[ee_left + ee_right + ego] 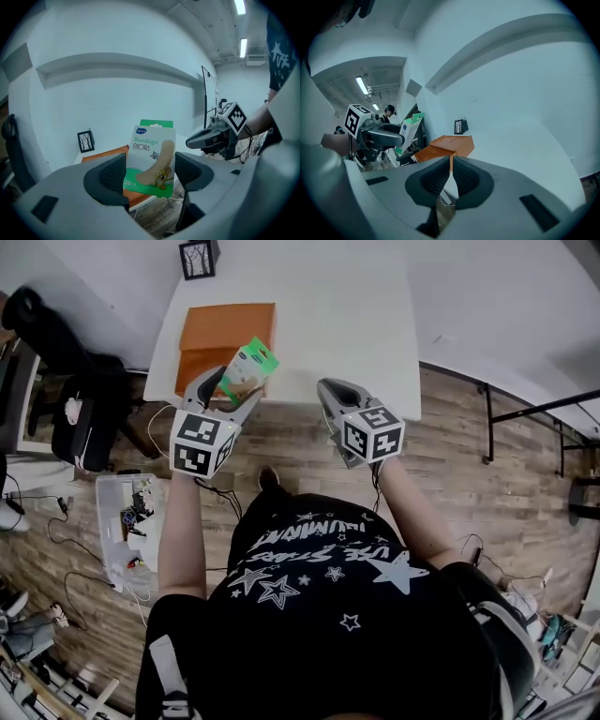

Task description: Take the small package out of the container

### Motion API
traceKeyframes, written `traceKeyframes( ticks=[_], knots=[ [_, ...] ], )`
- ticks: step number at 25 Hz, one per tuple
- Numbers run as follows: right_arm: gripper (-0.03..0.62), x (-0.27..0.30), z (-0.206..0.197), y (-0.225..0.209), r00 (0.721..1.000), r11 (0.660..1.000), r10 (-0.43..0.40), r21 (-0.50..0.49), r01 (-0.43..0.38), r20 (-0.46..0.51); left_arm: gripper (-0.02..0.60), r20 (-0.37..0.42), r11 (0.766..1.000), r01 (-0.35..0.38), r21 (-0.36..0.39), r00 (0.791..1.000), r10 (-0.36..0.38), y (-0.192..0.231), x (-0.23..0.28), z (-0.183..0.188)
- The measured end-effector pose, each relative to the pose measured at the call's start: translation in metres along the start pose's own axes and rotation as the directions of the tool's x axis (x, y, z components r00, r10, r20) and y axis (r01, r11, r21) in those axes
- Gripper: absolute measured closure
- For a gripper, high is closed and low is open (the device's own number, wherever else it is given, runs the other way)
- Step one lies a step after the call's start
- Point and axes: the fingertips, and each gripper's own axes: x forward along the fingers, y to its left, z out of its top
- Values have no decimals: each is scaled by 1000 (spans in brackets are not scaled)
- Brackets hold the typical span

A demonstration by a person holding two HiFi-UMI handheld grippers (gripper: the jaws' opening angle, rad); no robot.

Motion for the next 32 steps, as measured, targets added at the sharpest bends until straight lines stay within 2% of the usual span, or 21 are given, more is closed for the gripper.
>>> traceKeyframes(
  ticks=[4,18,32],
  knots=[
    [540,-25,-3,3,999,999,34,38,-36,35,235,12,999,-26,-45,1000,26,-26,-13,-4],
    [543,-101,-51,44,988,985,143,-94,-148,-58,235,-4,977,-141,-159,990,142,-110,-83,-43],
    [543,-143,-89,73,975,973,204,-95,-212,-94,235,-20,947,-207,-246,978,209,-154,-135,-74]
  ],
)
